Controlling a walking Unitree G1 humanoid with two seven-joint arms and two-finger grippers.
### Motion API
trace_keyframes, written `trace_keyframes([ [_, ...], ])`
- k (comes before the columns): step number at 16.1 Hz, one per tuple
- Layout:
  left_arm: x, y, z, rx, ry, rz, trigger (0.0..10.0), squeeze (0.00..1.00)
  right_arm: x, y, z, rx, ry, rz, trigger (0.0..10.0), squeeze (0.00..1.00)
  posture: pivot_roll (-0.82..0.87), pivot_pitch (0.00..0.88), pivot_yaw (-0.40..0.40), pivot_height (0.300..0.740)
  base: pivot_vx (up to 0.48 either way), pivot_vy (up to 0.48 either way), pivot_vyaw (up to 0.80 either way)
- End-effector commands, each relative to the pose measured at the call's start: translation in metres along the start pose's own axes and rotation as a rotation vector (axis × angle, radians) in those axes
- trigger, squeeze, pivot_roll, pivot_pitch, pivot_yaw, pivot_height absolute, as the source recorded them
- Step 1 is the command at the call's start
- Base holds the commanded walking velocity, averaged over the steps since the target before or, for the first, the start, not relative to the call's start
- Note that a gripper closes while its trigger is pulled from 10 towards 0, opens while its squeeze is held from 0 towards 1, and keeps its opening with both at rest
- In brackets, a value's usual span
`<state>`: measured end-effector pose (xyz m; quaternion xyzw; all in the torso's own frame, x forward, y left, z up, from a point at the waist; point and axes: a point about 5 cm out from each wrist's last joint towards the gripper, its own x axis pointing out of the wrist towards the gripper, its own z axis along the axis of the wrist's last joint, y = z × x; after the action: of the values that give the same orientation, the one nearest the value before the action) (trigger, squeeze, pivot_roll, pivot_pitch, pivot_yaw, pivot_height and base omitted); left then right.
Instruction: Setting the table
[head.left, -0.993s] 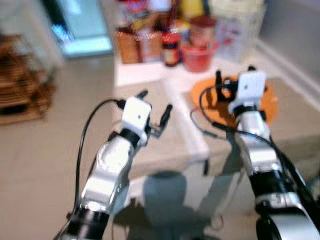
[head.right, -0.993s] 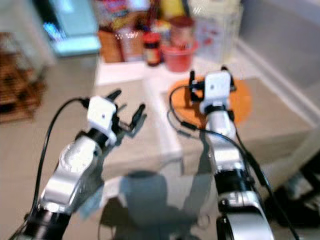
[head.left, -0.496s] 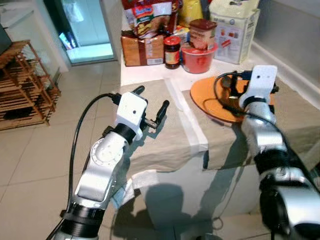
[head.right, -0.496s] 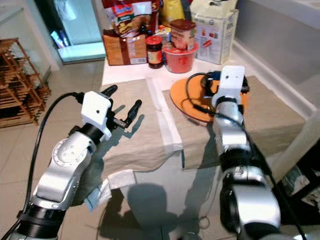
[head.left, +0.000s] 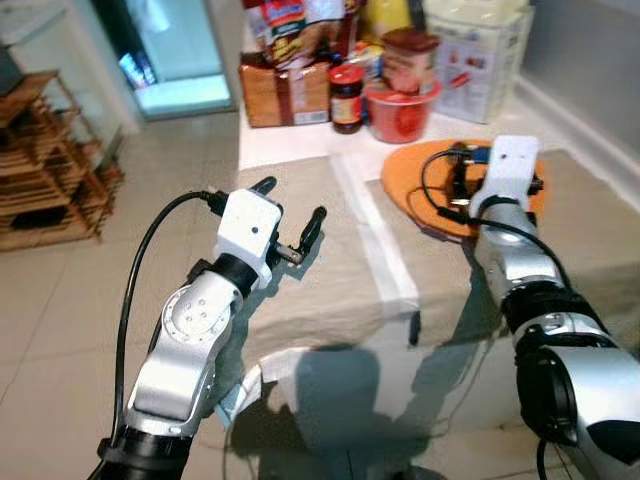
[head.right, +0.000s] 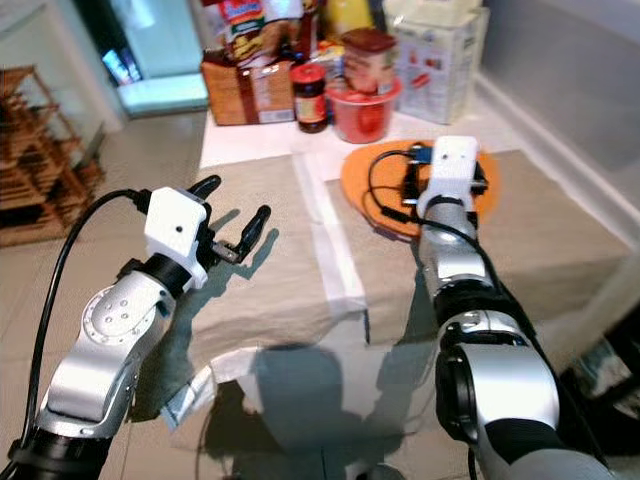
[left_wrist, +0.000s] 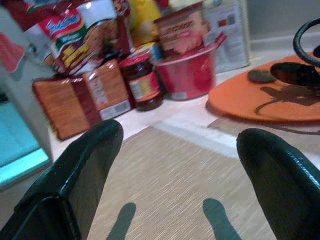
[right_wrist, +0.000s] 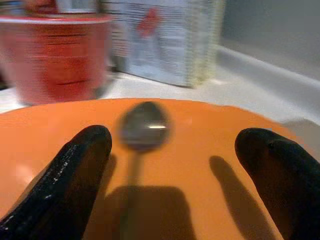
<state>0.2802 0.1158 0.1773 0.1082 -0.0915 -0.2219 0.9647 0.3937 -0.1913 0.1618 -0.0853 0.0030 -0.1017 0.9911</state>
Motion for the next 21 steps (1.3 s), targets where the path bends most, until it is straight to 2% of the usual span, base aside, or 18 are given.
trace_keyframes([
  [1, -0.003, 0.004, 0.003, 0.009, 0.003, 0.009, 10.0, 0.00, 0.003, 0.008, 0.013, -0.017, -0.048, 0.026, 10.0, 0.00, 0.03, 0.000, 0.091, 0.736, 0.000, 0.000, 0.00],
  [4, -0.003, 0.003, 0.004, 0.005, 0.007, 0.009, 10.0, 0.00, 0.003, 0.009, 0.013, -0.029, -0.055, 0.028, 10.0, 0.00, 0.02, 0.000, 0.090, 0.736, 0.000, 0.000, 0.00],
  [6, -0.003, 0.005, 0.004, 0.010, 0.010, 0.006, 10.0, 0.00, 0.005, 0.008, 0.016, 0.011, -0.034, 0.006, 10.0, 0.00, 0.02, 0.000, 0.091, 0.736, 0.000, 0.000, 0.00],
  [8, -0.002, 0.006, 0.005, 0.015, 0.009, 0.003, 10.0, 0.00, 0.009, 0.005, 0.026, 0.043, -0.035, -0.023, 10.0, 0.00, 0.01, 0.000, 0.093, 0.736, 0.000, 0.000, 0.00],
  [12, 0.000, 0.005, 0.006, 0.018, 0.006, -0.006, 10.0, 0.00, 0.014, 0.002, 0.038, 0.049, -0.034, -0.049, 10.0, 0.00, 0.01, 0.000, 0.096, 0.736, 0.000, 0.000, 0.00],
  [17, 0.000, 0.006, 0.006, 0.027, 0.009, -0.015, 10.0, 0.00, 0.016, -0.003, 0.032, 0.044, 0.036, -0.078, 10.0, 0.00, 0.01, 0.000, 0.100, 0.736, 0.000, 0.000, 0.00],
  [21, -0.004, 0.009, 0.006, 0.047, 0.018, -0.028, 10.0, 0.00, 0.014, -0.011, 0.016, 0.038, 0.133, -0.143, 10.0, 0.00, 0.02, 0.000, 0.102, 0.736, 0.000, 0.000, 0.00],
])
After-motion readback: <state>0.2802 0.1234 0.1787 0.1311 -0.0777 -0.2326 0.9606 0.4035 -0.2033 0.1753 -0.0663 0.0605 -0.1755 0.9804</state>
